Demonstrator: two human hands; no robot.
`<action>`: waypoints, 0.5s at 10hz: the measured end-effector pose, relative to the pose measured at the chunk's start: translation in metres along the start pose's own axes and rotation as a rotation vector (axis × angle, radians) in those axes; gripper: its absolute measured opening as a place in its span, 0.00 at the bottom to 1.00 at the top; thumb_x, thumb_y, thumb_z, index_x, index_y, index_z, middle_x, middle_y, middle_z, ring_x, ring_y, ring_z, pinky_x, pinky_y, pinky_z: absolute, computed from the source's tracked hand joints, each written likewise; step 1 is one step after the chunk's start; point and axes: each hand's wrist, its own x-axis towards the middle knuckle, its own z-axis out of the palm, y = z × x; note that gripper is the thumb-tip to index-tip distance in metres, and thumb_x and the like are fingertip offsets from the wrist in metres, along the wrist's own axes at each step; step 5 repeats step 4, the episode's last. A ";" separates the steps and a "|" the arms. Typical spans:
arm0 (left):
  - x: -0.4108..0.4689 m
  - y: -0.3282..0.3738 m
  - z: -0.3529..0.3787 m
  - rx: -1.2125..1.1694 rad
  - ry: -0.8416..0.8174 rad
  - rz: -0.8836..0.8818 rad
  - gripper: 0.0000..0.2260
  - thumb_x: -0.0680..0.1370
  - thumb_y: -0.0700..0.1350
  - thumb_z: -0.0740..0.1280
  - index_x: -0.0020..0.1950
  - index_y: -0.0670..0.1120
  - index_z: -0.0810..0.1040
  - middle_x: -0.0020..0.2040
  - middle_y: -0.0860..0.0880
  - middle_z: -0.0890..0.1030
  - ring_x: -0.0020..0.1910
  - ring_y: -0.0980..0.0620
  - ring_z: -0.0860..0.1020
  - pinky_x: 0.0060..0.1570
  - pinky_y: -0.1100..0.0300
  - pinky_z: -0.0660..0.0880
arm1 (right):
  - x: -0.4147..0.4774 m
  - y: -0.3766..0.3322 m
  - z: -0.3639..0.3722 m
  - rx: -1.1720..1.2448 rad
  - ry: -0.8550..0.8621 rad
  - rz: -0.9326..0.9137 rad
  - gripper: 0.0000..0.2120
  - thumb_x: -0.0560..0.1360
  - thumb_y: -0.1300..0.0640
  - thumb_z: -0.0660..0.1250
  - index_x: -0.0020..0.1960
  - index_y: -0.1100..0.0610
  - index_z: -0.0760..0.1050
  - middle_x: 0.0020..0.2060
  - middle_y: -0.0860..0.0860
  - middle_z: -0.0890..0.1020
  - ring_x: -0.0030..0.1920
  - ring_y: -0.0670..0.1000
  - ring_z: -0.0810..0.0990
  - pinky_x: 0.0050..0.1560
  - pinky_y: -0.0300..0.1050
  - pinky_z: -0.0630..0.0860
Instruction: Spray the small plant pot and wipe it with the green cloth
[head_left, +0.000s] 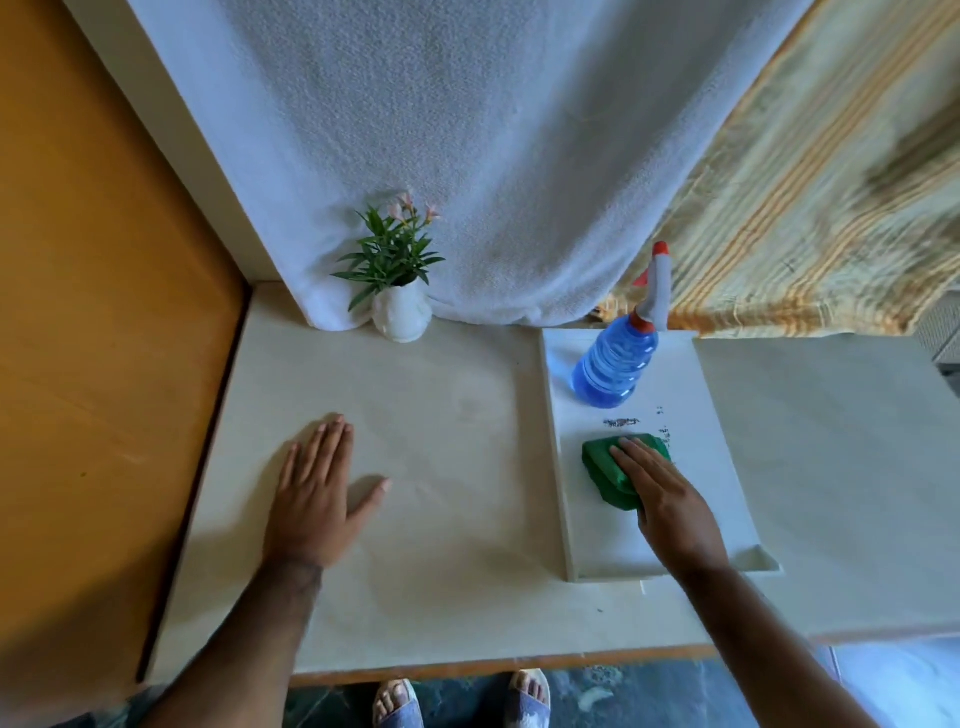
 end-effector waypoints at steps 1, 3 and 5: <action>0.001 0.000 0.000 0.004 -0.039 -0.004 0.40 0.78 0.67 0.56 0.81 0.40 0.63 0.82 0.41 0.65 0.80 0.41 0.65 0.79 0.39 0.62 | -0.011 0.009 0.006 -0.047 -0.146 -0.053 0.41 0.70 0.67 0.79 0.78 0.64 0.64 0.78 0.58 0.64 0.78 0.61 0.64 0.78 0.58 0.60; 0.006 0.008 -0.020 -0.013 -0.280 -0.030 0.53 0.73 0.78 0.36 0.82 0.38 0.58 0.83 0.39 0.58 0.82 0.38 0.59 0.81 0.38 0.56 | -0.018 -0.001 0.002 -0.158 -0.367 -0.002 0.45 0.80 0.28 0.45 0.83 0.58 0.40 0.82 0.54 0.39 0.81 0.49 0.33 0.81 0.50 0.40; 0.014 0.012 -0.033 -0.064 -0.340 -0.091 0.59 0.66 0.82 0.32 0.84 0.40 0.51 0.85 0.41 0.51 0.85 0.42 0.52 0.82 0.42 0.52 | -0.011 -0.027 -0.019 -0.168 -0.240 -0.044 0.47 0.79 0.29 0.49 0.82 0.65 0.54 0.82 0.59 0.53 0.82 0.57 0.51 0.81 0.57 0.53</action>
